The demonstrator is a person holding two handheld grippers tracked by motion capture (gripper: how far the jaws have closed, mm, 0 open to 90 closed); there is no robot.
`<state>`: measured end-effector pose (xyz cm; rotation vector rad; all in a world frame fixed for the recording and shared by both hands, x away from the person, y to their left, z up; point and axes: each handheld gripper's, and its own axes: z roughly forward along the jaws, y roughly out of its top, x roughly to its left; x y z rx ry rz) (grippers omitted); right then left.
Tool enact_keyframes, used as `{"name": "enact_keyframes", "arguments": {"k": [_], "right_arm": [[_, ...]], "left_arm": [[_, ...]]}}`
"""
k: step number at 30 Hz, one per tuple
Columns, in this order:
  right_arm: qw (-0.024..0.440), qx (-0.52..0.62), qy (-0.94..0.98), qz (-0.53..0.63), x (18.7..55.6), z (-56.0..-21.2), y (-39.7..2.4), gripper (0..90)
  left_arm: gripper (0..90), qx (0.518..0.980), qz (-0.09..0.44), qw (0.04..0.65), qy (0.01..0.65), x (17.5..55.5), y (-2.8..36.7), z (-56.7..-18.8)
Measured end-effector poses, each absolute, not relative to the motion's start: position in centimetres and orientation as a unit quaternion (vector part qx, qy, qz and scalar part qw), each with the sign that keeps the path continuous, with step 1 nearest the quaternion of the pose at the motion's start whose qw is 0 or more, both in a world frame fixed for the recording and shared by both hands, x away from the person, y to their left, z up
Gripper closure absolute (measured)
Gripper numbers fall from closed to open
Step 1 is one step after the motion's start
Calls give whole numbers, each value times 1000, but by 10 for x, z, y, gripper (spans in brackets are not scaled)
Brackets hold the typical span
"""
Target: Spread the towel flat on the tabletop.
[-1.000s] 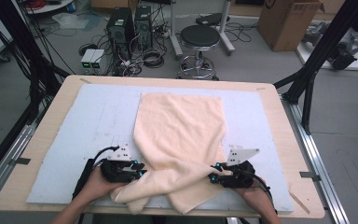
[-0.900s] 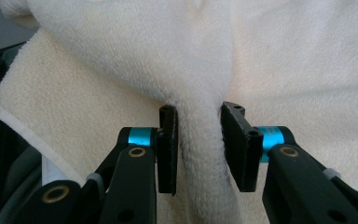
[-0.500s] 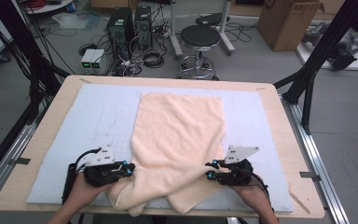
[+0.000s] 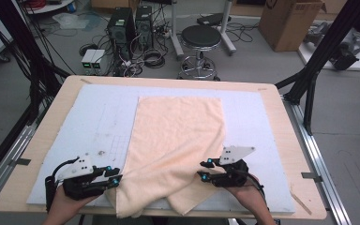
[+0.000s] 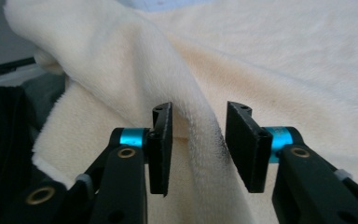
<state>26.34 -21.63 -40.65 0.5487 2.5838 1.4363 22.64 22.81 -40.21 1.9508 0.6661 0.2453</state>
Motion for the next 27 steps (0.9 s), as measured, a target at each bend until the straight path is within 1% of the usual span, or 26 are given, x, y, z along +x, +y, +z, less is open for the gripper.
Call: {"name": "enact_keyframes", "arguments": {"k": [4, 8, 11, 13, 14, 15, 16, 19, 22, 24, 26, 27], "right_arm": [[82, 178, 845, 498, 248, -402, -229, 585], [71, 159, 848, 501, 236, -406, -230, 576], [52, 143, 855, 496, 231, -412, -224, 561], [46, 136, 864, 482, 230, -417, -218, 560], [38, 131, 866, 481, 230, -420, -215, 560], [22, 127, 874, 469, 230, -426, -207, 556], [22, 127, 874, 469, 230, -426, -207, 556], [9, 114, 894, 433, 232, -436, -191, 567], [12, 103, 909, 405, 234, -444, -180, 648], [16, 103, 909, 404, 234, -444, -180, 746], [8, 102, 909, 405, 235, -444, -180, 849], [8, 96, 910, 403, 234, -443, -181, 864]], "left_arm": [[575, 817, 81, 506, 264, 235, 217, -405], [568, 834, 70, 482, 260, 243, 207, -415], [570, 851, 64, 451, 260, 247, 201, -425], [593, 856, 57, 443, 261, 247, 199, -428], [607, 855, 53, 444, 261, 247, 198, -429], [641, 858, 51, 441, 259, 248, 198, -430], [641, 858, 49, 441, 258, 248, 198, -431], [731, 860, 42, 439, 257, 249, 197, -432], [785, 858, 50, 443, 254, 248, 197, -431], [818, 850, 58, 455, 259, 247, 202, -429], [826, 840, 61, 467, 269, 248, 209, -426], [828, 834, 63, 473, 277, 248, 212, -424]]}}
